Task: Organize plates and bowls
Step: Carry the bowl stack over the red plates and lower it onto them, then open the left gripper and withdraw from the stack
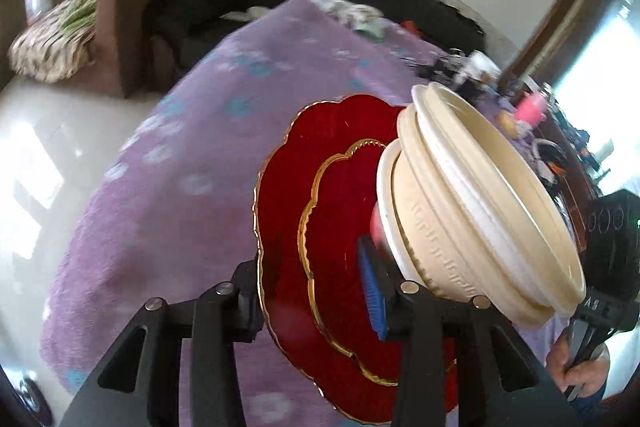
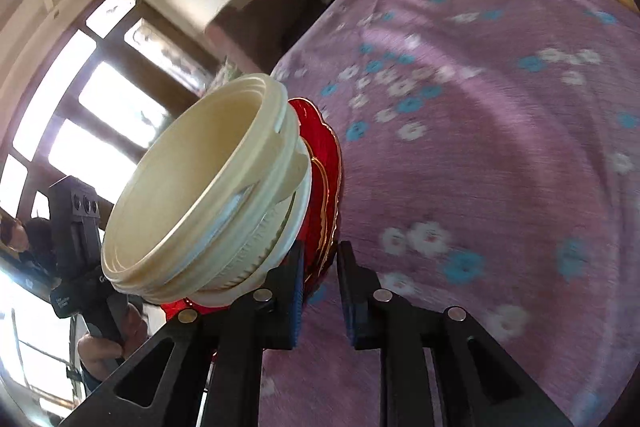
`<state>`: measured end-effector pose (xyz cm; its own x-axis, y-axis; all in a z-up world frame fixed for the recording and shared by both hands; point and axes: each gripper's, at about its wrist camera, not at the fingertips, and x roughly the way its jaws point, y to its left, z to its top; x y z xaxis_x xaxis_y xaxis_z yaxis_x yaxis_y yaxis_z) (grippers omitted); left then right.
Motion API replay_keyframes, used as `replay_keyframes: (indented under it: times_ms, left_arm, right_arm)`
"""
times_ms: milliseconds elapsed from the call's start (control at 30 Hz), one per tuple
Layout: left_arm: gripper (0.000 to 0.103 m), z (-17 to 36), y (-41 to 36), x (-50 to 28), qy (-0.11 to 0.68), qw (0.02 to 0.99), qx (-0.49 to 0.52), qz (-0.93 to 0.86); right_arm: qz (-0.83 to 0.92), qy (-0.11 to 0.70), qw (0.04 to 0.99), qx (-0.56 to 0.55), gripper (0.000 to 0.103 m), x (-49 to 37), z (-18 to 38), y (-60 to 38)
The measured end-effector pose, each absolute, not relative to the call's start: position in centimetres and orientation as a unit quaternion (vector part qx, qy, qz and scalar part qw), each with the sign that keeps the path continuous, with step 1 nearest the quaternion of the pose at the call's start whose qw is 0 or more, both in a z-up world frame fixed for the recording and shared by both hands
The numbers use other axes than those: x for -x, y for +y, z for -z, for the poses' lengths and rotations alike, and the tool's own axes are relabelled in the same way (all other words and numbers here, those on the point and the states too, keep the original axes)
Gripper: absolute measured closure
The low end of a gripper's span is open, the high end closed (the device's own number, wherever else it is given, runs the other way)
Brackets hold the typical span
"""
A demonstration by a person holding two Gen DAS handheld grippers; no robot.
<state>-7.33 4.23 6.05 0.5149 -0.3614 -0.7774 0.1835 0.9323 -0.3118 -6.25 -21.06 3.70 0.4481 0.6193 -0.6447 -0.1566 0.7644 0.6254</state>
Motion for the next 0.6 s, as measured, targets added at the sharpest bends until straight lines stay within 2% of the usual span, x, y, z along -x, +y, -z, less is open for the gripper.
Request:
replay_keyframes:
  times_ms: [133,367,600]
  left_arm:
    - [0.063,-6.1,-1.4,7.0,0.473,0.855,0.081,0.199]
    - [0.063,-3.1,-11.4,6.5,0.509,0.821,0.056,0.253]
    - [0.061,-1.5,-13.6,7.0,0.501,0.831,0.031,0.239]
  right_arm:
    - [-0.209,0.450,0.829,-0.260,0.082,8.7,-4.3,-26.1]
    - [-0.131,0.423,0.840,-0.314,0.082,13.3,-3.6,-36.0]
    - [-0.118,0.420,0.826,-0.357,0.080,14.8,-0.7,-40.0]
